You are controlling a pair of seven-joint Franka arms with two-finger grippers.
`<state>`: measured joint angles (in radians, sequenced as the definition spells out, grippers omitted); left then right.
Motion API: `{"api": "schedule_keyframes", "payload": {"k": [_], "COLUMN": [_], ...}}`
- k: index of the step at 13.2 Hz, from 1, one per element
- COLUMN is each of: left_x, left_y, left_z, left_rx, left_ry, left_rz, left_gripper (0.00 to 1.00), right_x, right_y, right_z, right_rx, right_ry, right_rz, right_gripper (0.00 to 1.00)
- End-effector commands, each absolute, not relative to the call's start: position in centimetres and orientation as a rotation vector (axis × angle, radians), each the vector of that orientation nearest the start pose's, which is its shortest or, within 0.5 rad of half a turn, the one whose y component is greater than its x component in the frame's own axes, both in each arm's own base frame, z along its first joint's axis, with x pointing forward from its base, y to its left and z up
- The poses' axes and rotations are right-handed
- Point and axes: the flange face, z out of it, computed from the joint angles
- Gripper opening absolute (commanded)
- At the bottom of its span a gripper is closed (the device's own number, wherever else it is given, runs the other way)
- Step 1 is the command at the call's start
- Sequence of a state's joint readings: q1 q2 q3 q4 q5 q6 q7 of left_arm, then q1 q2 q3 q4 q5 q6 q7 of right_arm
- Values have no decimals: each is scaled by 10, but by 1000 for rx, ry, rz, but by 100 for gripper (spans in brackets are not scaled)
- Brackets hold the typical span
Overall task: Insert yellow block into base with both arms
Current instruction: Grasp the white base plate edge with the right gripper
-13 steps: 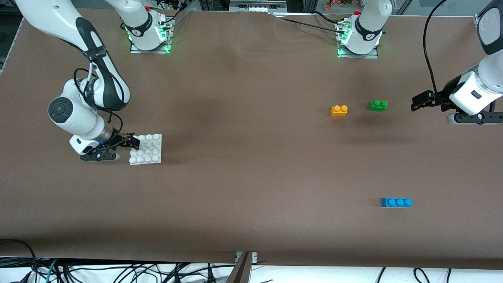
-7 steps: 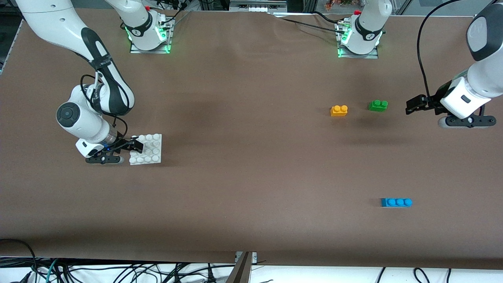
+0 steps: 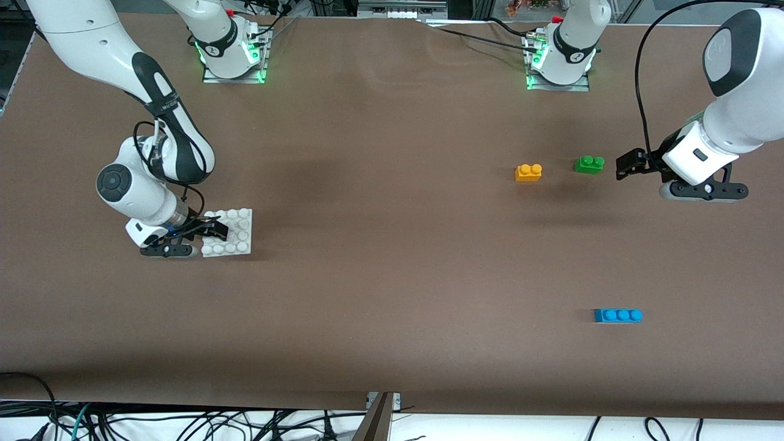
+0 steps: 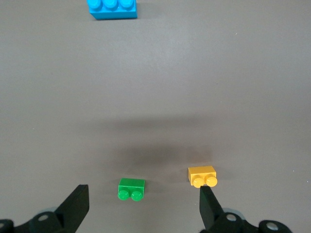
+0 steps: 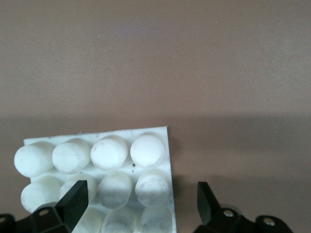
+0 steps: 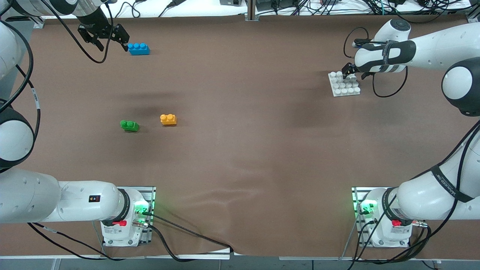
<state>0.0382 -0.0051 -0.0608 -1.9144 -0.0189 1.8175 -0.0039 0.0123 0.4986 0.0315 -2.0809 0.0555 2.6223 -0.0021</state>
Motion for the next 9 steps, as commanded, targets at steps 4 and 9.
{"api": "schedule_keyframes", "payload": {"k": [4,9], "left_x": [546,535], "left_y": [-17,-23], "left_z": [500,519], "left_rx": [-3138,-3140], "left_ry": [23,40], "left_rz": [96,92], "left_gripper": [100,100], "right_x": [592,590], "right_y": [24,26], "right_z": [183,178], "right_rx": [-3082,-3063], "right_ry": [28,59], "right_rz": [-79,-65], "right_gripper": [77,72]}}
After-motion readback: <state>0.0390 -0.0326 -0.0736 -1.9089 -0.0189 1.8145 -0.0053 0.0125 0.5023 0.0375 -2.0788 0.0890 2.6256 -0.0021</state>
